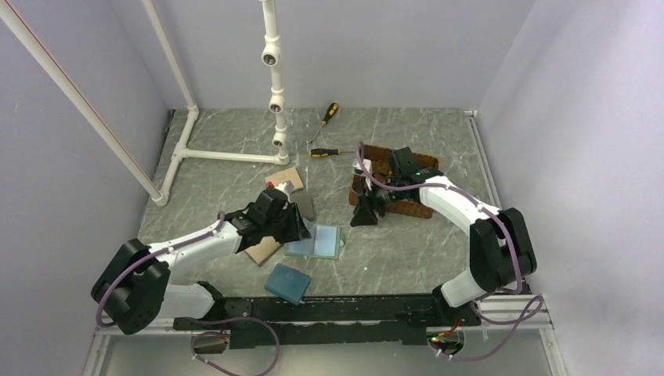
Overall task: Take the credit cards out of the card holder
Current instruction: Remove the credit card from the card holder, then place the credit card in the storage box.
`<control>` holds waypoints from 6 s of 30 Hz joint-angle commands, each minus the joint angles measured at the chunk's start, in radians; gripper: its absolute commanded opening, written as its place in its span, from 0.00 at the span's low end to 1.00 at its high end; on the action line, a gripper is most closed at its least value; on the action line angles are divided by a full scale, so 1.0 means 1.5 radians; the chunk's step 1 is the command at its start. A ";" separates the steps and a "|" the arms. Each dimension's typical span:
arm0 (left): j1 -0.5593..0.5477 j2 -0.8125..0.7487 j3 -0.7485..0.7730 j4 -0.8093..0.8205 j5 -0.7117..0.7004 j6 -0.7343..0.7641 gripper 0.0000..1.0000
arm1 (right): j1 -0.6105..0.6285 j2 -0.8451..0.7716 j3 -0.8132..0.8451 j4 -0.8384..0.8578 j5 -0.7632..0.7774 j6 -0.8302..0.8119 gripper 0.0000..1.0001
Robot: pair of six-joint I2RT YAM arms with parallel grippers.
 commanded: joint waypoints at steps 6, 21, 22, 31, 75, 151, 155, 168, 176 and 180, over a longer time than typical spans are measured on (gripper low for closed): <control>0.031 -0.019 -0.042 0.083 0.066 -0.019 0.34 | 0.048 0.044 0.037 0.019 0.027 0.013 0.51; 0.071 0.014 -0.071 0.131 0.072 -0.013 0.00 | 0.070 0.068 0.042 0.042 0.030 0.059 0.48; 0.073 0.007 -0.083 0.148 0.079 -0.009 0.00 | 0.070 0.071 0.041 0.046 0.019 0.069 0.48; 0.081 -0.094 -0.205 0.448 0.150 0.009 0.00 | 0.073 0.104 0.017 0.187 -0.138 0.271 0.41; 0.080 -0.132 -0.311 0.801 0.164 -0.025 0.00 | 0.081 0.165 0.054 0.189 -0.171 0.327 0.41; 0.036 -0.266 -0.355 0.566 -0.014 -0.069 0.00 | 0.005 0.083 0.203 -0.238 -0.089 -0.171 0.00; 0.036 -0.210 -0.337 0.614 0.036 -0.057 0.00 | -0.056 0.049 0.205 -0.256 -0.016 -0.203 0.00; 0.036 0.126 -0.261 0.887 0.231 -0.104 0.00 | -0.145 -0.069 0.131 -0.204 0.365 -0.247 0.00; 0.036 0.271 -0.231 0.994 0.272 -0.158 0.00 | -0.167 -0.062 0.119 -0.190 0.486 -0.249 0.00; 0.035 0.279 -0.216 0.967 0.280 -0.154 0.00 | -0.165 -0.039 0.124 -0.195 0.522 -0.253 0.00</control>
